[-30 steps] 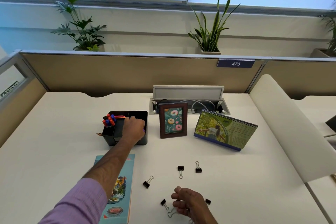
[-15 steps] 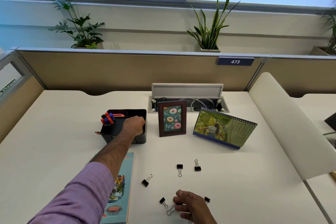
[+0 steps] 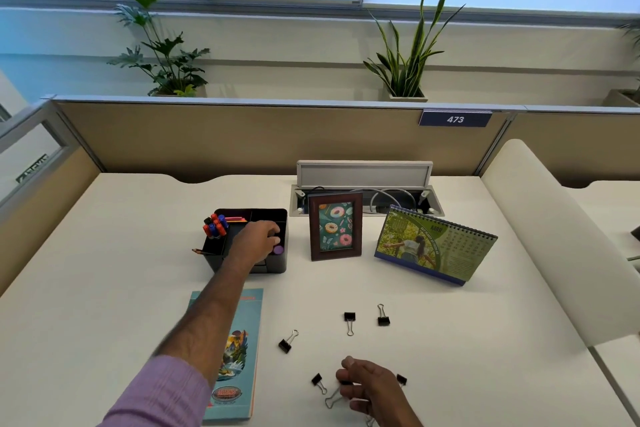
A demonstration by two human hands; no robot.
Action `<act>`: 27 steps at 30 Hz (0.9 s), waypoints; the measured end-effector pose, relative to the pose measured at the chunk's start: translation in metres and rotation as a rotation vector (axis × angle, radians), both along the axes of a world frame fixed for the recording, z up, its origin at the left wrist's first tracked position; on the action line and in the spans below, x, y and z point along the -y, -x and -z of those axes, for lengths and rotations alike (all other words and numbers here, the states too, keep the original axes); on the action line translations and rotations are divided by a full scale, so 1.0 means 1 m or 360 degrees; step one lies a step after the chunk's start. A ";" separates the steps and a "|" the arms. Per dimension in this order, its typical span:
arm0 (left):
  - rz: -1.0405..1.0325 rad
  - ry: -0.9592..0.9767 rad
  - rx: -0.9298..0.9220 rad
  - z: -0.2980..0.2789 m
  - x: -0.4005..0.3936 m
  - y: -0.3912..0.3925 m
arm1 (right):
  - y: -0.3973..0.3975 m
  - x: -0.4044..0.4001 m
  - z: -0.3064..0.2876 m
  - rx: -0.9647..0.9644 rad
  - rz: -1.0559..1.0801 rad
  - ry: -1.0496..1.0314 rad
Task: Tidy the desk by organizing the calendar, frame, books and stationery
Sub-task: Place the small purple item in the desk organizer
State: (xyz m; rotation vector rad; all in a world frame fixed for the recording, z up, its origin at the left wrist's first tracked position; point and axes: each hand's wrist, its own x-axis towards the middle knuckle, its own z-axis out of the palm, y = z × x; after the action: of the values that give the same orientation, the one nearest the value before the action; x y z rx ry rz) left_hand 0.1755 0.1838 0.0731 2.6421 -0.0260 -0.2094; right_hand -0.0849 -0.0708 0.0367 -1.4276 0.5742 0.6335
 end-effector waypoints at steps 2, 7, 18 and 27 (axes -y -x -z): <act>-0.0207 0.0327 0.0212 0.002 -0.007 0.019 | -0.001 -0.003 -0.007 -0.0021 0.0028 0.0000; -0.0568 0.0890 0.0290 0.028 -0.020 0.074 | -0.003 -0.013 -0.011 0.0068 0.0028 0.0156; -0.1313 0.1786 -0.0097 0.061 -0.008 0.124 | -0.129 -0.105 -0.002 0.1558 -0.1307 0.1628; -0.1446 0.2213 -0.0280 0.059 -0.012 0.096 | -0.182 -0.127 -0.001 0.1552 -0.1732 0.2077</act>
State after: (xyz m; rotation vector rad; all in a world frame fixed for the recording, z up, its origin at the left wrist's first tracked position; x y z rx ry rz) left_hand 0.0795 0.1961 0.0144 1.0691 0.7644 -0.0494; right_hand 0.0968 0.0560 0.0377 -3.0154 -0.8573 0.2021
